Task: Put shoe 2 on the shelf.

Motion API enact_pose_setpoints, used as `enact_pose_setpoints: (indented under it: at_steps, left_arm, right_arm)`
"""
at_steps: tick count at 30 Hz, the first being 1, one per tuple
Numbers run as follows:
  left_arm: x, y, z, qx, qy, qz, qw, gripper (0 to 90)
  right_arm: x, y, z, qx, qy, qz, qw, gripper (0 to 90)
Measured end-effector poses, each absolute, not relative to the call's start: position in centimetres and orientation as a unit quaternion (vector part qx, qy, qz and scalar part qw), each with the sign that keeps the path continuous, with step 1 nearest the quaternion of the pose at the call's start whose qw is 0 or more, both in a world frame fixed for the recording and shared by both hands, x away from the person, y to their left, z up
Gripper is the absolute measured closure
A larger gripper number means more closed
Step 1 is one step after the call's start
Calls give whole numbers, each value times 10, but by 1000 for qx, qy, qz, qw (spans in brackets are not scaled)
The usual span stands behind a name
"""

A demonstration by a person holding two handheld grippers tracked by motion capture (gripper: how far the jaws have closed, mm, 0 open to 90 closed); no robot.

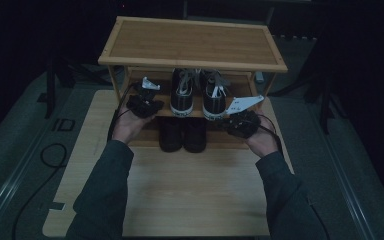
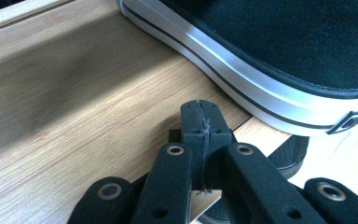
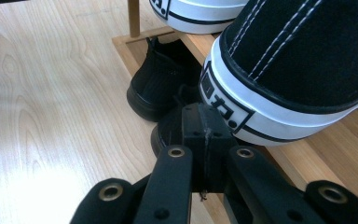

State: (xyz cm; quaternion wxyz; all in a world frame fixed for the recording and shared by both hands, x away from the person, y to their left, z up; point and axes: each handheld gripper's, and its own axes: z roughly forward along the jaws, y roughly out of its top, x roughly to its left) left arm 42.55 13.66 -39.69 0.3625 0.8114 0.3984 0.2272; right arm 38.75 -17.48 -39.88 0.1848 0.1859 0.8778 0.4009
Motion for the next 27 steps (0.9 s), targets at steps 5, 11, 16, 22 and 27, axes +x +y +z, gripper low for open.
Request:
enact_pose_setpoints:
  at_steps: [5, 11, 16, 22, 27]
  left_arm:
    - [425, 136, -397, 811, 399, 227, 363, 900]
    - [425, 136, -397, 810, 400, 228, 363, 900]
    - [425, 137, -397, 810, 400, 228, 363, 900]
    - [425, 136, -397, 810, 400, 228, 363, 900]
    - [425, 136, -397, 810, 400, 228, 363, 900]
  right_arm:
    - [387, -175, -400, 187, 878, 398, 188, 900]
    - [389, -170, -405, 191, 878, 396, 188, 900]
    - [392, -163, -398, 188, 880, 391, 196, 900]
    - [393, -162, -400, 186, 881, 391, 191, 900]
    - [393, -160, -401, 184, 880, 394, 193, 900]
